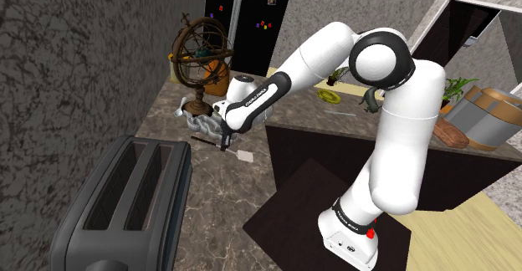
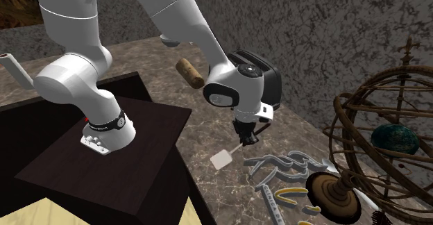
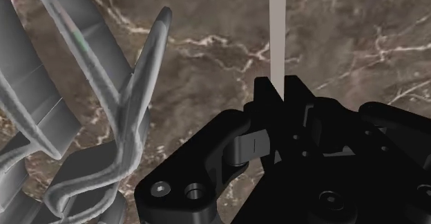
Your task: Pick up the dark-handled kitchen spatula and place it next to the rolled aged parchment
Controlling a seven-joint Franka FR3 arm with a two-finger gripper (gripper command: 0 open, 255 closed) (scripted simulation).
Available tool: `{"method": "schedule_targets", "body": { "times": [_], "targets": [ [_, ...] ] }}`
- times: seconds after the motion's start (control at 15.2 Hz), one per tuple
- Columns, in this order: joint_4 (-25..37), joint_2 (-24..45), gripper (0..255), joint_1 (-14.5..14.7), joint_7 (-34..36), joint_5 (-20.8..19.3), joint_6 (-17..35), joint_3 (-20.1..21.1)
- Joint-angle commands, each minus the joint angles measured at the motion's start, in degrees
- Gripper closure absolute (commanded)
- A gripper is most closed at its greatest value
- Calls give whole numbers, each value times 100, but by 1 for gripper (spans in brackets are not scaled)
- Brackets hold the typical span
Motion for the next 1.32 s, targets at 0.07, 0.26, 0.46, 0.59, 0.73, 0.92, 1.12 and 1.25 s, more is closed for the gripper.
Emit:
{"method": "schedule_targets", "body": {
  "times": [0.07, 0.26, 0.46, 0.59, 0.73, 0.92, 1.12, 1.25],
  "targets": [
    [-19, -206, 255, 19, 35, -40, -189, -30],
    [-33, -418, 255, 37, 74, -84, -386, -57],
    [-36, -622, 255, 52, 112, -127, -587, -81],
    [-31, -755, 255, 61, 137, -156, -724, -95],
    [-21, -883, 255, 68, 162, -184, -862, -107],
    [4, -1070, 255, 77, 197, -224, -1072, -123],
    [41, -1249, 255, 83, 230, -263, -1286, -134],
    [71, -1363, 255, 85, 251, -286, -1430, -141]
  ]
}}
